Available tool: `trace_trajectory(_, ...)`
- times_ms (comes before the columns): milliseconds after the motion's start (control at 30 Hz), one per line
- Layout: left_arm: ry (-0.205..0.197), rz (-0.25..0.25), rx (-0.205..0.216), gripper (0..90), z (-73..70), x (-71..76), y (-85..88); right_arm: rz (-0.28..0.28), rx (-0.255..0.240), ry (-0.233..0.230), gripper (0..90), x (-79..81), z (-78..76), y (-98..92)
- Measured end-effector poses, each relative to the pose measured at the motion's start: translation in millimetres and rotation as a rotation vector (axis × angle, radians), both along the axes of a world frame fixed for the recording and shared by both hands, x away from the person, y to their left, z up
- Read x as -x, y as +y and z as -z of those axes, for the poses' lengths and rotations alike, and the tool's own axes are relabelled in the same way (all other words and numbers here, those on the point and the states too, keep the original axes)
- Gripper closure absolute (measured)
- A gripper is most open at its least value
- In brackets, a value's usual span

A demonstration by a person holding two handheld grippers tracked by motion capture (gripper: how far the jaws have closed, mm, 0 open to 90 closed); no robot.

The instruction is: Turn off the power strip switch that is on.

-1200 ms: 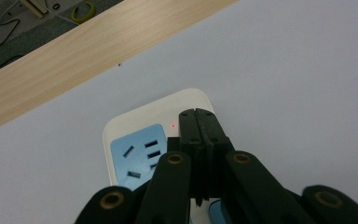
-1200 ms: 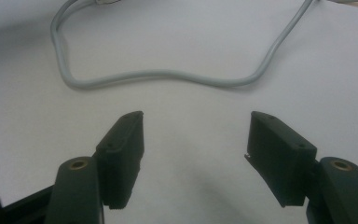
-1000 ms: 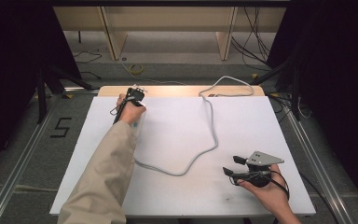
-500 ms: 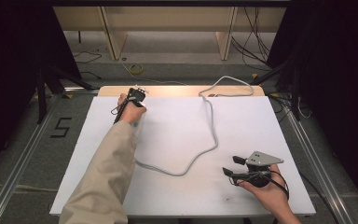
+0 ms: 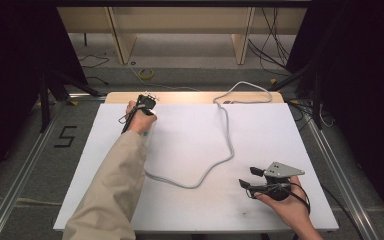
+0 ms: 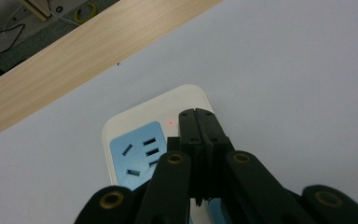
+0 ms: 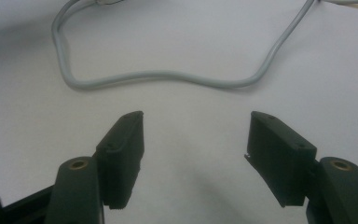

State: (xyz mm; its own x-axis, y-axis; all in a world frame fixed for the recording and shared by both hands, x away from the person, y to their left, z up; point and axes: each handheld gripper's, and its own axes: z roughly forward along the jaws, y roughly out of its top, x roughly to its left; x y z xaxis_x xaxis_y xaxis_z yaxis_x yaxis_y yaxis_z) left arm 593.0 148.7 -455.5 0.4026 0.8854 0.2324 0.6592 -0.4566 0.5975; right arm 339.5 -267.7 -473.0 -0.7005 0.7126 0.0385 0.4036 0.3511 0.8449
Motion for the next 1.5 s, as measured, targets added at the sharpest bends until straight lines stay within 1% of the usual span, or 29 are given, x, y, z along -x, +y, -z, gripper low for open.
trace_trajectory(33, -0.011, -0.003, 0.006, 89.7, -1.3, 0.4, 0.6, 0.001, 0.0, 0.001, 37.3, 0.1, 0.0, -0.1)
trace_trajectory(67, -0.009, -0.002, 0.007, 89.7, -3.1, 0.6, 1.4, 0.001, 0.0, 0.001, 37.3, 0.1, 0.0, -0.2)
trace_trajectory(133, 0.001, 0.006, -0.011, 89.7, -3.2, 1.9, 3.3, -0.001, 0.002, 0.0, 37.3, -0.1, 0.1, 0.0)
trace_trajectory(200, -0.001, 0.0, 0.001, 89.7, -2.1, 3.4, 5.8, -0.003, 0.001, 0.0, 37.3, 0.1, 0.0, 0.5)
trace_trajectory(300, -0.015, -0.006, 0.019, 89.6, -3.3, 5.8, 8.4, -0.002, -0.001, 0.0, 37.3, 0.3, 0.1, 0.9)
trace_trajectory(400, -0.024, 0.0, 0.022, 89.6, -7.2, 7.8, 9.2, -0.003, 0.002, 0.001, 37.3, 0.1, 0.1, 0.9)
trace_trajectory(467, -0.024, 0.005, 0.016, 89.6, -10.0, 8.9, 10.1, -0.001, 0.001, 0.002, 37.4, 0.3, -0.1, 1.2)
trace_trajectory(500, -0.029, 0.002, 0.023, 89.6, -10.4, 9.5, 9.8, -0.001, -0.001, 0.001, 37.3, 0.3, -0.1, 1.4)
trace_trajectory(700, -0.022, 0.013, 0.028, 89.6, -14.3, 14.9, 11.2, 0.0, 0.0, 0.0, 37.3, 0.6, -0.5, 1.4)
trace_trajectory(933, -0.026, 0.014, 0.055, 89.5, -17.9, 24.3, 15.1, 0.001, 0.001, -0.002, 37.3, 0.6, -0.9, 1.5)
trace_trajectory(967, -0.028, 0.012, 0.065, 89.4, -18.0, 25.8, 15.2, 0.002, 0.001, -0.001, 37.3, 0.7, -0.9, 1.6)
trace_trajectory(1067, -0.024, 0.016, 0.082, 86.5, -19.4, 30.4, 16.8, 0.003, 0.002, -0.002, 37.3, 0.7, -1.1, 1.8)
trace_trajectory(1300, -0.025, 0.037, 0.099, 84.1, -25.3, 39.2, 17.8, 0.002, 0.001, -0.007, 37.3, 0.8, -1.3, 2.5)
trace_trajectory(1400, -0.036, 0.045, 0.111, 82.2, -28.0, 42.8, 16.4, 0.002, 0.001, -0.008, 37.3, 0.8, -1.3, 2.3)
trace_trajectory(1500, -0.038, 0.053, 0.125, 80.8, -28.5, 46.5, 16.6, 0.004, 0.0, -0.007, 37.3, 0.8, -1.2, 2.1)
